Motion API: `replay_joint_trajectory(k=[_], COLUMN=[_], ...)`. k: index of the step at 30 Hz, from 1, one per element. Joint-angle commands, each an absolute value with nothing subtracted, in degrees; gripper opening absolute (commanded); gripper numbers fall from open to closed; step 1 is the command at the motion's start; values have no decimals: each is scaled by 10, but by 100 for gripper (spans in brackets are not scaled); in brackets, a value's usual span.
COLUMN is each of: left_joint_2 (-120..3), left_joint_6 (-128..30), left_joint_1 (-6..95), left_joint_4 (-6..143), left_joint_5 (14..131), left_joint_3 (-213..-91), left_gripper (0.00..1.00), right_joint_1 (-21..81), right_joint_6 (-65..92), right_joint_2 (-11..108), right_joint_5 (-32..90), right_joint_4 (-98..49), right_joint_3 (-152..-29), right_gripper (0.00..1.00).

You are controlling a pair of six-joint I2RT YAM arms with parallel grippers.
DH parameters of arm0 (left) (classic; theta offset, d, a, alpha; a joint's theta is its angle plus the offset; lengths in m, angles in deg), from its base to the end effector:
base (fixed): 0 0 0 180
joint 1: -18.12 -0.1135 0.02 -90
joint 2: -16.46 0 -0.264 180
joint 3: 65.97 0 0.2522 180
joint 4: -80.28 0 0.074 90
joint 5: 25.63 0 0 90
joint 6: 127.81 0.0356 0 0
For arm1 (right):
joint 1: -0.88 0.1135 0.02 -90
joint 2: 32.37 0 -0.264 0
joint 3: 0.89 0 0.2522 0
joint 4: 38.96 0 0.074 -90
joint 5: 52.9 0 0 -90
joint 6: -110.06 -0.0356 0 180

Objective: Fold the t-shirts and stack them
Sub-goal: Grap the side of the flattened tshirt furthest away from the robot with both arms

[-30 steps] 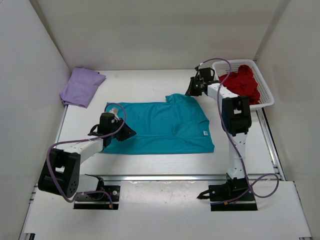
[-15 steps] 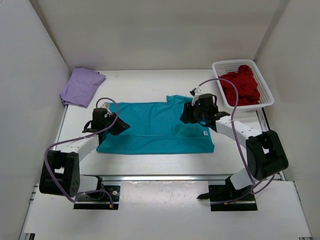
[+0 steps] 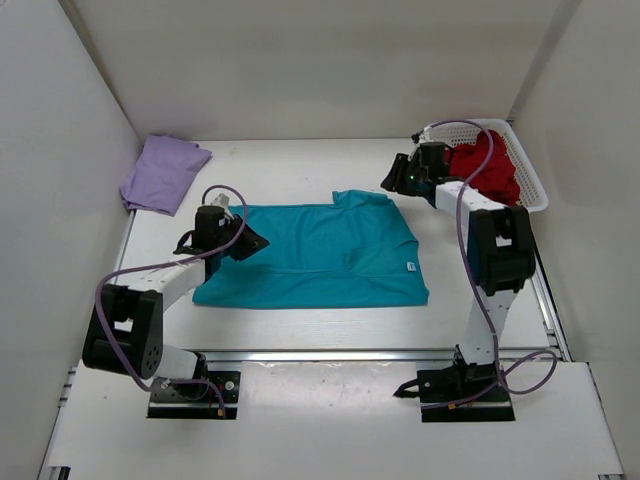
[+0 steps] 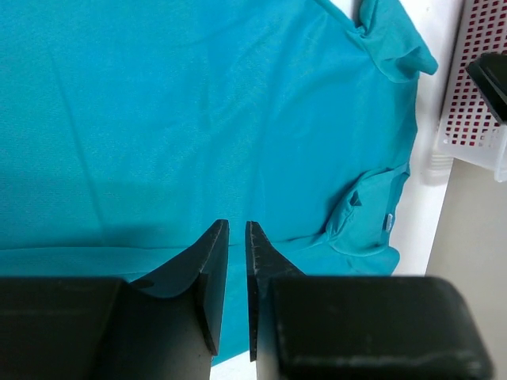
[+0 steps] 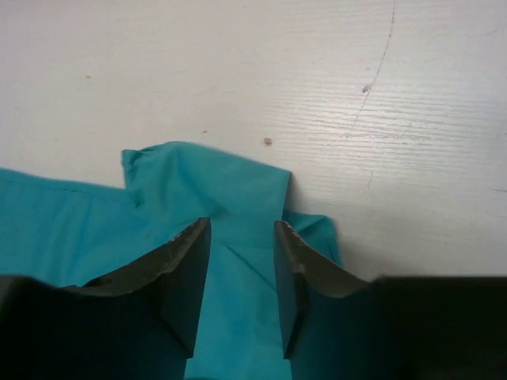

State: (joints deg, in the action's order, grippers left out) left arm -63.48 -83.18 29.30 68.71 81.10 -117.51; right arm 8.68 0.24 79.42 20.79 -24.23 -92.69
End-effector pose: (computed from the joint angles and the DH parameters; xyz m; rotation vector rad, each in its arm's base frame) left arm 0.2713 -0.0641 0.1841 -0.5419 2.3158 -0.8318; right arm 0.4384 0.0702 0.2108 0.0662 2.2073 0.5817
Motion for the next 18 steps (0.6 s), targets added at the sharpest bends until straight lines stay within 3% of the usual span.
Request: replay_joint_trajectory(k=[1,6,14,18], left_joint_2=[-639,-640,-657,-665], left_joint_6=[-834,-831,-832,-839], left_joint_1=[286,281,275,287], left_joint_4=[705,706,720,725], left_joint_5=[814,816,817,810], left_joint_3=[-1181,-1185,-1200,-1197], left_gripper=[26,26,26,26], right_joint_1=[91,115,133,130], right_joint_6=[-4,-2,-2,-3], right_joint_2=[847,941,998,983], right_joint_5=[218,260,267,243], right_joint_4=[-206,-102,-45,-92], right_joint_3=[-1001,-1124,-1190,-1170], right_gripper=[38,41,41,25])
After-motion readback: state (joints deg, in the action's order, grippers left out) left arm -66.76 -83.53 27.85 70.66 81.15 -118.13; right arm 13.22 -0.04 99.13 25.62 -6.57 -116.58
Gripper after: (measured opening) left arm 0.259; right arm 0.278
